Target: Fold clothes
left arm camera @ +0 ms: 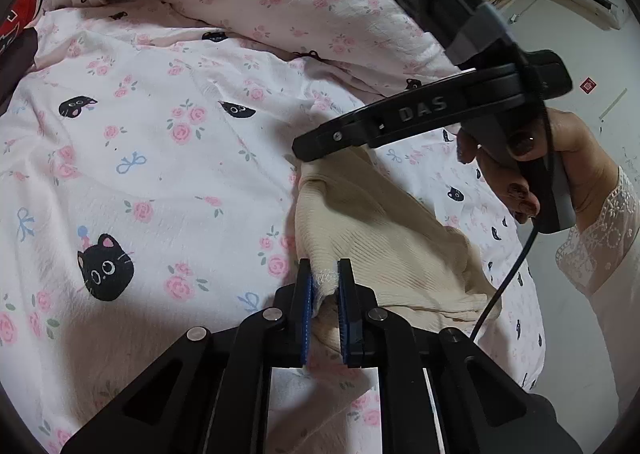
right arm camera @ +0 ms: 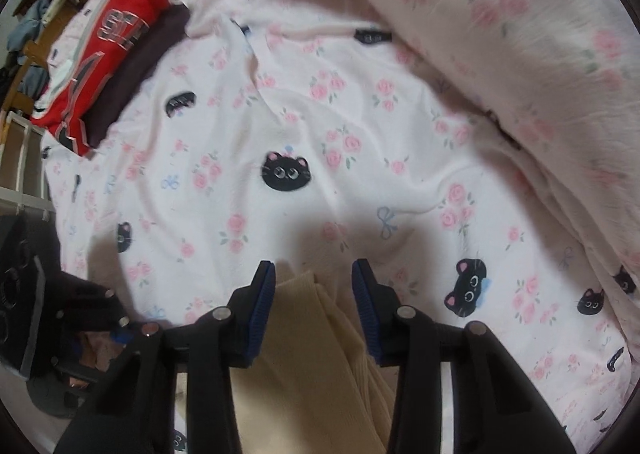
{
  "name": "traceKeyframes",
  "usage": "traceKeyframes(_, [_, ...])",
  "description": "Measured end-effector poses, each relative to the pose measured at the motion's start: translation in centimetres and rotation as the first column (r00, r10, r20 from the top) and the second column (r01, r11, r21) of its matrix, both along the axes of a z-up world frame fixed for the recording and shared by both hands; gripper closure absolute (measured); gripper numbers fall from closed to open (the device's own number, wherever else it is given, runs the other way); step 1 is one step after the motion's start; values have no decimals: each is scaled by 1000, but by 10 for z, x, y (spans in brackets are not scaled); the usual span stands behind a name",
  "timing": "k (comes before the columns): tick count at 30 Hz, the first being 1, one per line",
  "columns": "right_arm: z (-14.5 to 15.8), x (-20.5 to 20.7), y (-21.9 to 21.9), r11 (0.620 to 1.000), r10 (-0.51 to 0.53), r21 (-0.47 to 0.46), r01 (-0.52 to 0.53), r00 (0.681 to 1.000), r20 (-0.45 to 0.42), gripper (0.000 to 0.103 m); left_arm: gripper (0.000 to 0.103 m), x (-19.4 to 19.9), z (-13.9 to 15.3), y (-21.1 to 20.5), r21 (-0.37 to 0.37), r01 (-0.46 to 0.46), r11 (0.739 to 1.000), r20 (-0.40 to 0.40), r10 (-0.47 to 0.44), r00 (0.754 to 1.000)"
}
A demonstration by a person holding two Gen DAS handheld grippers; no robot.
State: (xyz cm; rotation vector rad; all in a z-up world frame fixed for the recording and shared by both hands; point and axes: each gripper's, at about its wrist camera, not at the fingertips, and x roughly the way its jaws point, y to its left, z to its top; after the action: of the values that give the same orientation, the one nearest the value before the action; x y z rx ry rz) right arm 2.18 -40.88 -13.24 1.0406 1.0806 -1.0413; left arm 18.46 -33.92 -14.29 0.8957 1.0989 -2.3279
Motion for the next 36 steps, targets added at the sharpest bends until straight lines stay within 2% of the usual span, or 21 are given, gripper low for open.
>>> traceKeyframes(1, [-3, 0, -1, 1000, -1, 16, 1, 1000, 2, 67, 95, -1, 1, 0, -2, 1, 1000, -1, -1, 1000])
traceKeyframes(2, [-7, 0, -2, 1000, -2, 31, 2, 1000, 5, 81, 95, -1, 1, 1, -3, 1, 1000, -1, -1, 1000])
traceKeyframes(3, [-9, 1, -1, 999, 2, 47, -3, 1000, 14, 90, 95, -1, 2, 1, -4, 1, 1000, -2, -1, 1000])
traceKeyframes(6, [-10, 4, 0, 998, 13, 56, -14, 1000, 10, 93, 95, -1, 4, 1, -6, 7, 1000, -8, -7, 1000])
traceKeyframes(9, [1, -5, 3, 1000, -22, 22, 21, 1000, 22, 95, 96, 0, 10, 5, -17, 32, 999, -30, -32, 999])
traceKeyframes(14, [15, -23, 9, 996, -83, -18, 84, 994, 67, 95, 96, 4, 24, 15, -85, 63, 994, -50, -67, 997])
traceKeyframes(19, [22, -28, 18, 995, -92, -42, 96, 992, 91, 95, 96, 7, 25, 4, -65, 30, 997, -41, -33, 999])
traceKeyframes(22, [27, -26, 20, 994, -85, -67, 92, 991, 99, 95, 96, 6, 28, 0, -59, 38, 998, -56, -41, 998])
traceKeyframes(25, [34, -27, 26, 991, -87, -96, 97, 991, 102, 95, 96, 4, 39, 6, -89, 62, 994, -80, -69, 994])
traceKeyframes(29, [46, -37, 39, 983, -101, -142, 119, 987, 128, 95, 96, -4, 53, 21, -147, 108, 983, -123, -127, 984])
traceKeyframes(36, [64, -57, 69, 965, -125, -206, 160, 977, 173, 95, 96, -26, 68, 41, -174, 177, 969, -195, -210, 958])
